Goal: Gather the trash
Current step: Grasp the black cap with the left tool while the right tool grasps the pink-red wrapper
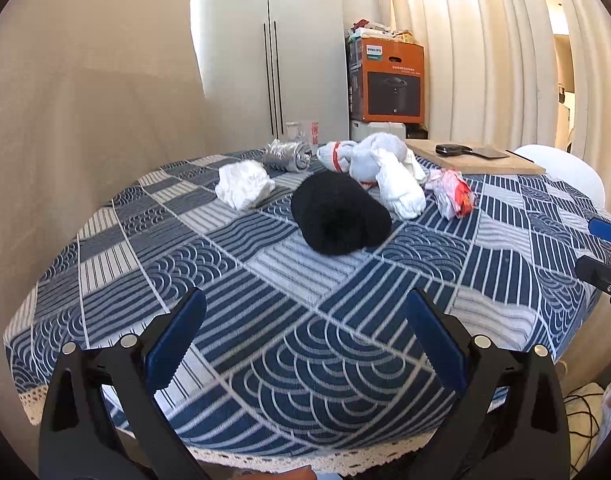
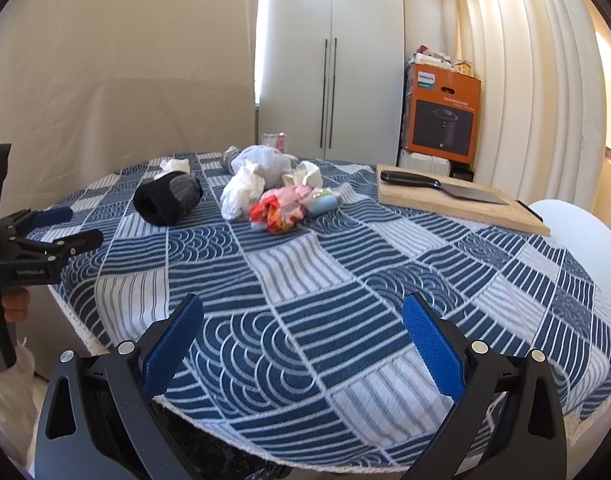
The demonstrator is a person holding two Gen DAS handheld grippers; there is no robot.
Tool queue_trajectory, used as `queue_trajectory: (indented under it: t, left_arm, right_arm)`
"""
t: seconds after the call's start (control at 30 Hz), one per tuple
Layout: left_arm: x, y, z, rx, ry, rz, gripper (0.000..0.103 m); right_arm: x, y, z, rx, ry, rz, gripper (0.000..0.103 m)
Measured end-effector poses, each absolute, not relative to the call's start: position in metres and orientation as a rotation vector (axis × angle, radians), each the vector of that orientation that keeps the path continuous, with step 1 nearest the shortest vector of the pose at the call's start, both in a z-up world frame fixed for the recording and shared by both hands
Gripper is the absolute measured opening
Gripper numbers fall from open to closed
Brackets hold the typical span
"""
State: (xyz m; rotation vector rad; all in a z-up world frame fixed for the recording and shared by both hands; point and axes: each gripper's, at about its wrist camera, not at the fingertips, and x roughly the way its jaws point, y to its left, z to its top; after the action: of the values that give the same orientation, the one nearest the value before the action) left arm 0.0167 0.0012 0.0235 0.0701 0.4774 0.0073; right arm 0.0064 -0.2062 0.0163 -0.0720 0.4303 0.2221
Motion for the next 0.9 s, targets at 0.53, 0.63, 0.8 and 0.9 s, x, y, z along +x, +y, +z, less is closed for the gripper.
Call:
queue_trajectory:
  t: [0.53, 0.63, 0.8, 0.9]
  left_arm:
    - [0.064, -0.004, 0.045, 0.096, 0.522, -0.011, 0.097]
    - [0.073, -0.008, 0.047, 0.116, 0.533, -0.023, 0.097]
    - [0.093, -0.011, 0.049, 0.136, 0.590, -0.041, 0.097]
    - [0.104, -0.010, 0.052, 0.149, 0.624, -0.042, 0.097]
  right_arm:
    - [0.061, -0.194, 0.037, -0.132, 0.502, 0.225, 0.096]
    - [0.073, -0.190, 0.040, -0.155, 0.513, 0.229, 0.096]
    - [0.099, -0.182, 0.041, -0.181, 0.563, 0.250, 0.096]
    - [0.116, -0.175, 0.041, -0.182, 0.603, 0.291, 0.096]
